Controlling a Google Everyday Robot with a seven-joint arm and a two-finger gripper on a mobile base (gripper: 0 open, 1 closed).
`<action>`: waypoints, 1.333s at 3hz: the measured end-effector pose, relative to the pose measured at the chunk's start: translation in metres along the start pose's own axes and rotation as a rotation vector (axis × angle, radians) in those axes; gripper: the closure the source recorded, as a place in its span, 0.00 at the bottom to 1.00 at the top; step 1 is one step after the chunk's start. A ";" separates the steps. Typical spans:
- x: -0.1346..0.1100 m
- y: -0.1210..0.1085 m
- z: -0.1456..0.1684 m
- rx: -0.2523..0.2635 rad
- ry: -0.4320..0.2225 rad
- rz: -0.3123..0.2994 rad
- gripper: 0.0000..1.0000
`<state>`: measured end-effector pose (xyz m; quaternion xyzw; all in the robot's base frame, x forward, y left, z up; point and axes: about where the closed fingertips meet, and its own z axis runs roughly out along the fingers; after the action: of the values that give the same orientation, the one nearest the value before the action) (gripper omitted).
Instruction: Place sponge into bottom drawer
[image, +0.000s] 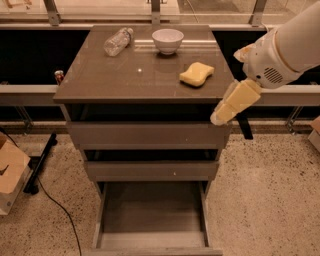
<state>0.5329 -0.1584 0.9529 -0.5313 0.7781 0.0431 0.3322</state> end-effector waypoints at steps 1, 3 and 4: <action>-0.021 -0.032 0.027 0.033 -0.075 0.031 0.00; -0.045 -0.089 0.082 0.050 -0.202 0.110 0.00; -0.039 -0.115 0.115 0.018 -0.235 0.176 0.00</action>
Offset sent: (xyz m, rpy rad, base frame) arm 0.1442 0.0361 -0.0074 0.2599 -0.1080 -0.0629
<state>0.6935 -0.1285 0.9190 -0.4494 0.7777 0.1271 0.4207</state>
